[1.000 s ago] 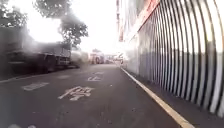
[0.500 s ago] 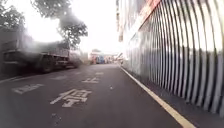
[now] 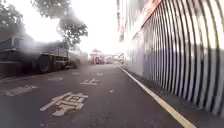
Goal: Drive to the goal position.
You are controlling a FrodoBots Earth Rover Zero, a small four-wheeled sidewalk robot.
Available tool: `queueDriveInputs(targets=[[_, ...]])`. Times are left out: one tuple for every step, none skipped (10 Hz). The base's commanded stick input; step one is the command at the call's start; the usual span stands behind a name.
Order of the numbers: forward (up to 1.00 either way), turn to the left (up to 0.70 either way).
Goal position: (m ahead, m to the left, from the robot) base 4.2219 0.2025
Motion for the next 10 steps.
queueDriveInputs(targets=[[0.45, 0.00], [0.45, 0.00], [0.45, 0.00], [0.45, 0.00], [0.45, 0.00], [0.45, 0.00], [0.45, 0.00], [0.45, 0.00], [0.45, 0.00], [0.45, 0.00]])
